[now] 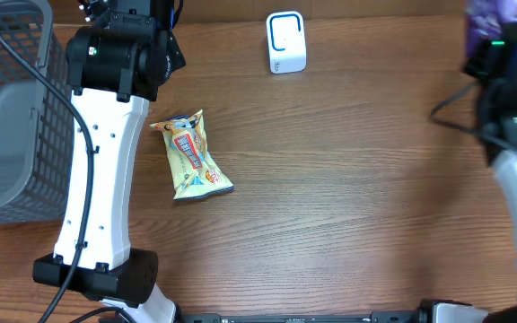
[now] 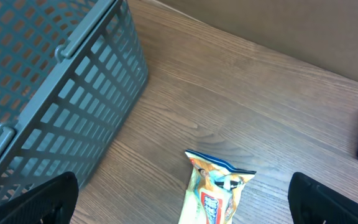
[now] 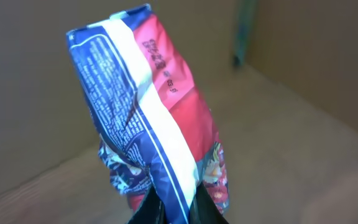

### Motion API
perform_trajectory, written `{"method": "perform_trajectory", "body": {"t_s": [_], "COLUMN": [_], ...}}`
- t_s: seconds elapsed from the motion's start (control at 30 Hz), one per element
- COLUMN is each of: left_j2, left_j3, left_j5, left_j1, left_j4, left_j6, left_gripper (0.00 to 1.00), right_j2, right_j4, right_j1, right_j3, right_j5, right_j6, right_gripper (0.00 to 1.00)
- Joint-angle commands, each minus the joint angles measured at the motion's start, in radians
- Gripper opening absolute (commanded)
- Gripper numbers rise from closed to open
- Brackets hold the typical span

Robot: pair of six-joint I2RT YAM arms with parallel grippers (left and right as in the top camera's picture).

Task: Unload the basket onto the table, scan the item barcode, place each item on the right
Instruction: 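Carry the purple box right and drop it off the table edge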

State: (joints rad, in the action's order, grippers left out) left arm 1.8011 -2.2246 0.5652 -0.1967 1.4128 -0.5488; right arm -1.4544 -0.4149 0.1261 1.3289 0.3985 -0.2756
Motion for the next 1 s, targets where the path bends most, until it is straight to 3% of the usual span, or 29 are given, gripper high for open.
{"method": "perform_trajectory", "body": {"t_s": [0.0,0.23,0.57,0.63,0.7,0.77,0.83,0.93,0.97], "left_j2": [0.010,0.010,0.010,0.010,0.010,0.010,0.010,0.010,0.010], "left_j3": [-0.009,-0.009,-0.009,-0.009,-0.009,-0.009,-0.009,-0.009,-0.009], "left_j5": [0.010,0.010,0.010,0.010,0.010,0.010,0.010,0.010,0.010], "left_j1": [-0.006,-0.006,-0.006,-0.006,-0.006,-0.006,-0.006,-0.006,-0.006], "left_j4": [-0.003,-0.003,-0.003,-0.003,-0.003,-0.003,-0.003,-0.003,-0.003], "left_j6": [-0.016,-0.016,-0.016,-0.016,-0.016,-0.016,-0.016,-0.016,-0.016], "left_gripper": [1.00,1.00,1.00,1.00,1.00,1.00,1.00,1.00,1.00], "right_j2": [-0.058,-0.190,-0.371,-0.373,-0.369,-0.360,-0.340,-0.281,-0.249], "right_j4": [-0.089,-0.136,-0.126,-0.126,-0.126,-0.126,-0.126,-0.126,-0.125], "right_j1": [0.174,0.459,0.642,0.664,0.687,0.708,0.728,0.748,0.752], "right_j3": [0.000,0.000,0.000,0.000,0.001,0.002,0.002,0.002,0.003], "right_j5": [-0.187,-0.318,-0.325,-0.327,-0.341,-0.393,-0.448,-0.499,-0.518], "right_j6": [-0.338,-0.392,-0.386,-0.386,-0.381,-0.367,-0.363,-0.358,-0.351], "right_gripper": [0.04,0.04,0.05,0.17,0.46,0.56,0.77,1.00,1.00]}}
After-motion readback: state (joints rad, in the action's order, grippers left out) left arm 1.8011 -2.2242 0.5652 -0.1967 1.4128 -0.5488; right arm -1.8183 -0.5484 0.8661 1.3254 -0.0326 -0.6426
